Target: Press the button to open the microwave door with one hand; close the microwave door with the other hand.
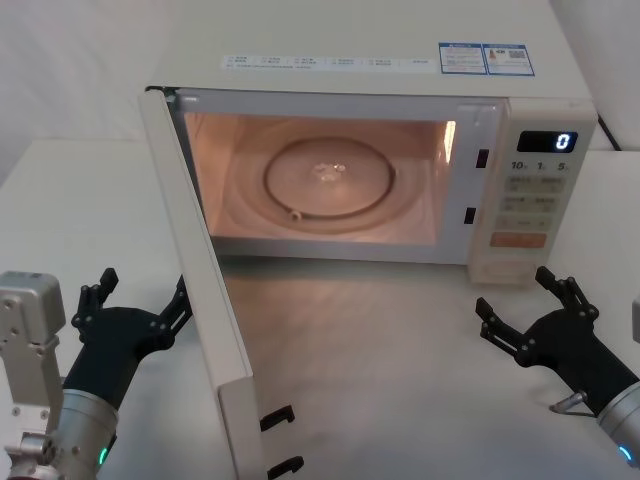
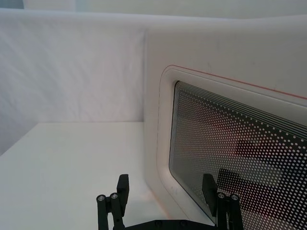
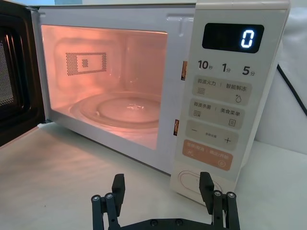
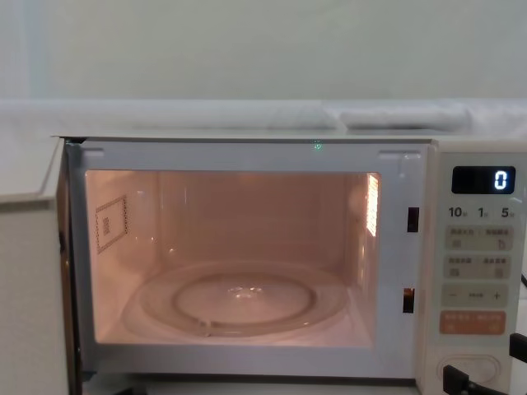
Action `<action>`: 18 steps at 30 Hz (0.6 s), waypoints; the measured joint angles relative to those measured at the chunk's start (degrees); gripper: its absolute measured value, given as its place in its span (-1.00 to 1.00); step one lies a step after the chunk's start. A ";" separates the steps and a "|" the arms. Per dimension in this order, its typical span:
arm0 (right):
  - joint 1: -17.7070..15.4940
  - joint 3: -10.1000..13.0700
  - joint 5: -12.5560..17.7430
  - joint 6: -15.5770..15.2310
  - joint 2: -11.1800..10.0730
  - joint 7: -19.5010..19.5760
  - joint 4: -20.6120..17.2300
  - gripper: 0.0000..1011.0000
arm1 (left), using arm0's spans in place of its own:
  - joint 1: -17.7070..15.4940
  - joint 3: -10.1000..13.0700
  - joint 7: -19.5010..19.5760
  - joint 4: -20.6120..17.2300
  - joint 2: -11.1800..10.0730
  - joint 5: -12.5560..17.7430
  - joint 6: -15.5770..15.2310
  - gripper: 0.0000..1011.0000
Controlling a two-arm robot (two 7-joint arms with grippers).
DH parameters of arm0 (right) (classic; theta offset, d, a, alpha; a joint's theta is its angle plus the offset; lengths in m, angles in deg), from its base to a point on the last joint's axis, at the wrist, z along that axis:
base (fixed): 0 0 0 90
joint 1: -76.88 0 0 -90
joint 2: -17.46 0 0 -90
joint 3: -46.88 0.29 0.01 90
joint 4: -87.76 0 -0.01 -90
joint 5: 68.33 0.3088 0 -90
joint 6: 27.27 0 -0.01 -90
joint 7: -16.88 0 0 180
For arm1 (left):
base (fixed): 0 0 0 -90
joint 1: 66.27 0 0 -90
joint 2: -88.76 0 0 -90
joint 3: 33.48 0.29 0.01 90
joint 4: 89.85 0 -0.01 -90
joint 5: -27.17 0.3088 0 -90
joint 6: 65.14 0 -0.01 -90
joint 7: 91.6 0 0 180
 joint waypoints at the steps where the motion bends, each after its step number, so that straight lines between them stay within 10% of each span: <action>1: 0.00 0.00 0.00 0.00 0.00 0.00 0.00 0.98 | 0.00 0.00 0.00 0.00 0.00 0.00 0.00 0.98; 18: 0.00 0.00 0.00 0.00 0.00 0.00 0.00 0.98 | 0.00 0.00 0.00 0.00 0.00 0.00 0.00 0.98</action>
